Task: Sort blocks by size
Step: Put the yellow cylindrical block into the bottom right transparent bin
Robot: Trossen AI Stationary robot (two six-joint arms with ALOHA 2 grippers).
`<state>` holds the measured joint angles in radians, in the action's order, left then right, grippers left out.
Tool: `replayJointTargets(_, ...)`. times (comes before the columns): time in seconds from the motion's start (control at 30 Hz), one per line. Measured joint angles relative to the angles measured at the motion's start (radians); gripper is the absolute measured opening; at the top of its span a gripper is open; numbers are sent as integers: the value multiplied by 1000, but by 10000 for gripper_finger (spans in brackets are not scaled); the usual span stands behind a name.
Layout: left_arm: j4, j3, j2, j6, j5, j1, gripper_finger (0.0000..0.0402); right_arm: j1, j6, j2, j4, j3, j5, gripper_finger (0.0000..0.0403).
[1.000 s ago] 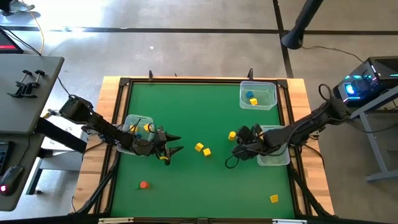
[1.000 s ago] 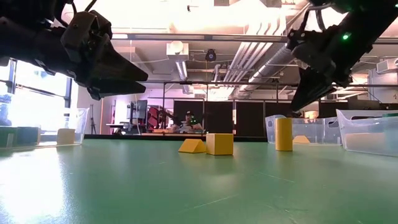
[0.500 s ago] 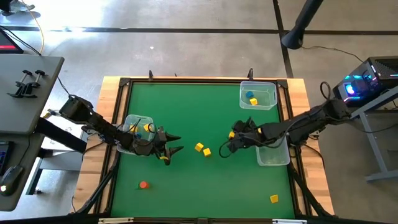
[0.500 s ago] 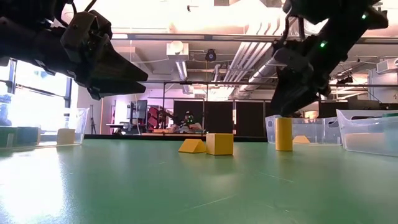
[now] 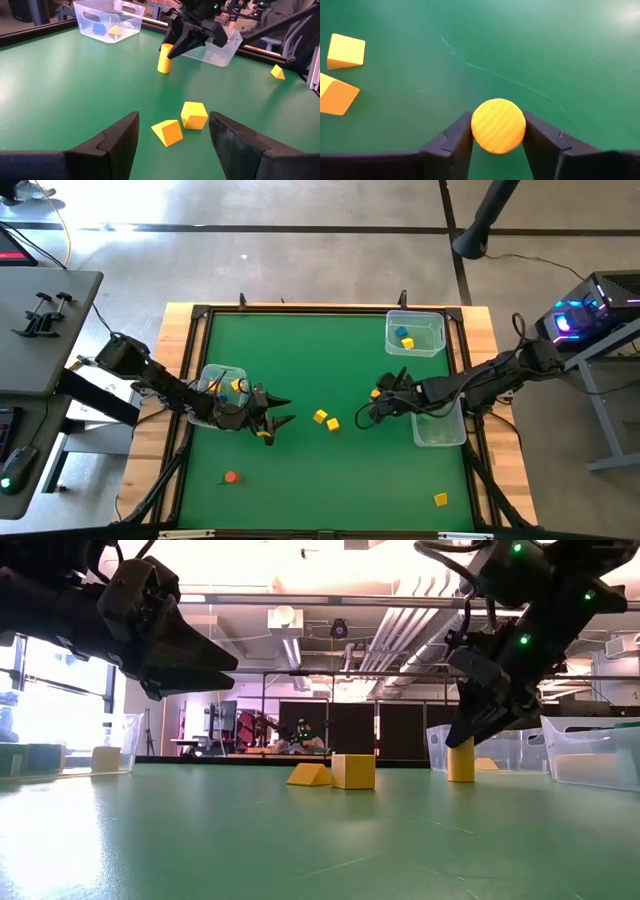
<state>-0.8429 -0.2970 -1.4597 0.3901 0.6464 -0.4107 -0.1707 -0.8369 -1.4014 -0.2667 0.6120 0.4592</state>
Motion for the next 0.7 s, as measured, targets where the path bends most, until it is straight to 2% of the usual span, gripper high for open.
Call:
replayJointTargets(0.1,0,0,0,0,0,0,227,-2,0,0,4,-4,11,129)
replayJointTargets(0.3,0,0,0,1,0,0,227,-75,-5,18,-82,54,76,130)
replayJointTargets(0.47,0,0,0,14,0,0,227,-211,-123,66,-411,205,124,130)
replayJointTargets(0.6,0,0,0,17,0,0,227,-362,-238,88,-664,339,71,130)
replayJointTargets(0.7,0,0,0,17,0,0,227,-486,-415,88,-882,439,62,130)
